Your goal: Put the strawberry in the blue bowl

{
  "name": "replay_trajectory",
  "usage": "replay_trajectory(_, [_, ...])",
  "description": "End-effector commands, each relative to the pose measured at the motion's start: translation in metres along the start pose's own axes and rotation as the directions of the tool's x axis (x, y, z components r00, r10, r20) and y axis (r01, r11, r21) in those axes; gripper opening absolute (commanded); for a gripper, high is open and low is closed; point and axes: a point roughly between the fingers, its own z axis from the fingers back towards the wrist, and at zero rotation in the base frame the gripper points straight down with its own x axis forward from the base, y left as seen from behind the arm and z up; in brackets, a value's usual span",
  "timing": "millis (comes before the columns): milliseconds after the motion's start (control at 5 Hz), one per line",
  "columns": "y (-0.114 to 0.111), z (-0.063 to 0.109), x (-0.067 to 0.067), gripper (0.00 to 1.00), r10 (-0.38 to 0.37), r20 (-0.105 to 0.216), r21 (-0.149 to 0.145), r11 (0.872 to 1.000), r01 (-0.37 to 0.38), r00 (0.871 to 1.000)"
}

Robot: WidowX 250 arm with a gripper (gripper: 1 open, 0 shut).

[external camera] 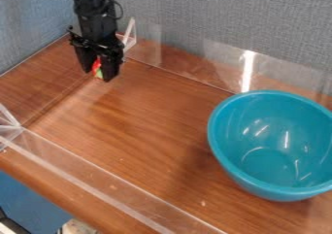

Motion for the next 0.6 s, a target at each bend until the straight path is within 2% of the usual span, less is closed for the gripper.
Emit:
replay_trajectory(0, [0.0144,0.0185,0.0111,0.0,-0.016,0.061,0.04,0.999,0.014,0.998])
replay_trajectory(400, [0.0197,0.0103,0.014,0.0,-0.041,0.052,0.039,0.998,0.039,0.998])
